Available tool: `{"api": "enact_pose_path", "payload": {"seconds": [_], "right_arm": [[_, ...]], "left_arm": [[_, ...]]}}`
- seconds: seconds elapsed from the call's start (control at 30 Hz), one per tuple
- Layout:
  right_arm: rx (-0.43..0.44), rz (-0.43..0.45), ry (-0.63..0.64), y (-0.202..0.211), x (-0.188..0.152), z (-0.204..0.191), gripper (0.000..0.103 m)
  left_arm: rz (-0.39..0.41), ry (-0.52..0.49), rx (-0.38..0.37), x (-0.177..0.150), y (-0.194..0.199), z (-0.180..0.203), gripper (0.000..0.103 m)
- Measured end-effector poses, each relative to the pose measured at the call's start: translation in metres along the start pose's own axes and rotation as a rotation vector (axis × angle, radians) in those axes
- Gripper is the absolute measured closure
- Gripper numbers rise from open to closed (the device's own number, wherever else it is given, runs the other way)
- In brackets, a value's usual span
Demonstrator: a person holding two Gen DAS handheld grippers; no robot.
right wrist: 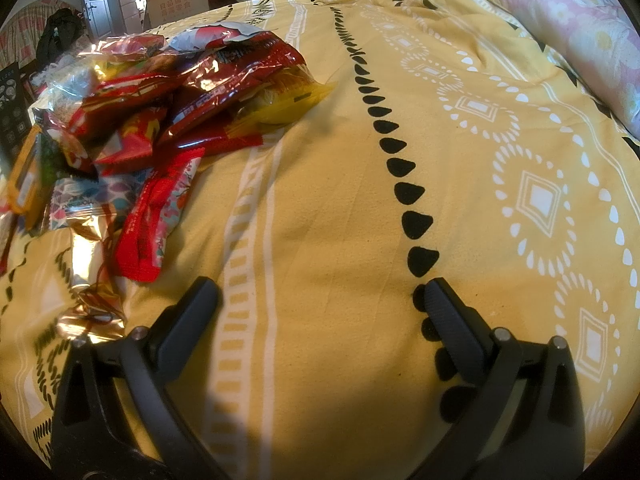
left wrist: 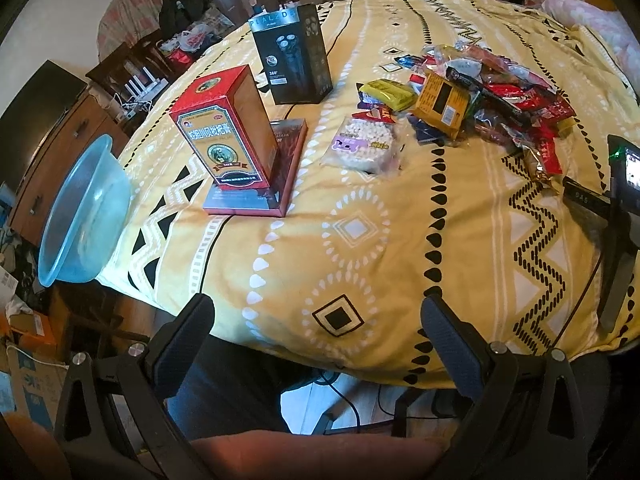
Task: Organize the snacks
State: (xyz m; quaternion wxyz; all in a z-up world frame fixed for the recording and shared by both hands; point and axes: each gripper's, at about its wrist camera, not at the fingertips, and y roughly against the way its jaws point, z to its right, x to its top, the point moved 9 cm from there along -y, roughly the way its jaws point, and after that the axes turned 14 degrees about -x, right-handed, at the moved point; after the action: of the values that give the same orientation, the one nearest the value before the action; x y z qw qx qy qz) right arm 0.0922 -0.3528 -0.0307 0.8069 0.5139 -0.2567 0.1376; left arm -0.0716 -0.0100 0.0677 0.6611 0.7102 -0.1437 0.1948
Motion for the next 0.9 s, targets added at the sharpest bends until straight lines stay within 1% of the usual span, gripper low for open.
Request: {"api": "enact_pose_path", "payload": {"seconds": [0.27, 0.33, 0.37, 0.43, 0.9], "right_arm": [[0.000, 0.000, 0.000, 0.0000, 0.0000, 0.0000, 0.000], [0.000, 0.000, 0.000, 0.0000, 0.0000, 0.0000, 0.000], [0.000, 0.000, 0.000, -0.0005, 0.0003, 0.0001, 0.000], [0.000, 0.000, 0.000, -0.0009, 0.0006, 0.0001, 0.000], [0.000, 0.000, 0.000, 0.0000, 0.0000, 0.0000, 0.000]], "left_arm": [[0.003, -0.016, -0.012, -0.0010, 0.0018, 0.0052, 0.000], [-0.011, -0.010, 0.006, -0.0028, -0.0019, 0.0034, 0.000], [-0.004, -0.015, 0.009, -0.0031, -0.0028, 0.0034, 0.000], [0.001, -0.020, 0.003, -0.0036, -0.0033, 0.0049, 0.000], [-0.019, -0.005, -0.007, -0.0065, -0.0063, 0.0045, 0.000]]}}
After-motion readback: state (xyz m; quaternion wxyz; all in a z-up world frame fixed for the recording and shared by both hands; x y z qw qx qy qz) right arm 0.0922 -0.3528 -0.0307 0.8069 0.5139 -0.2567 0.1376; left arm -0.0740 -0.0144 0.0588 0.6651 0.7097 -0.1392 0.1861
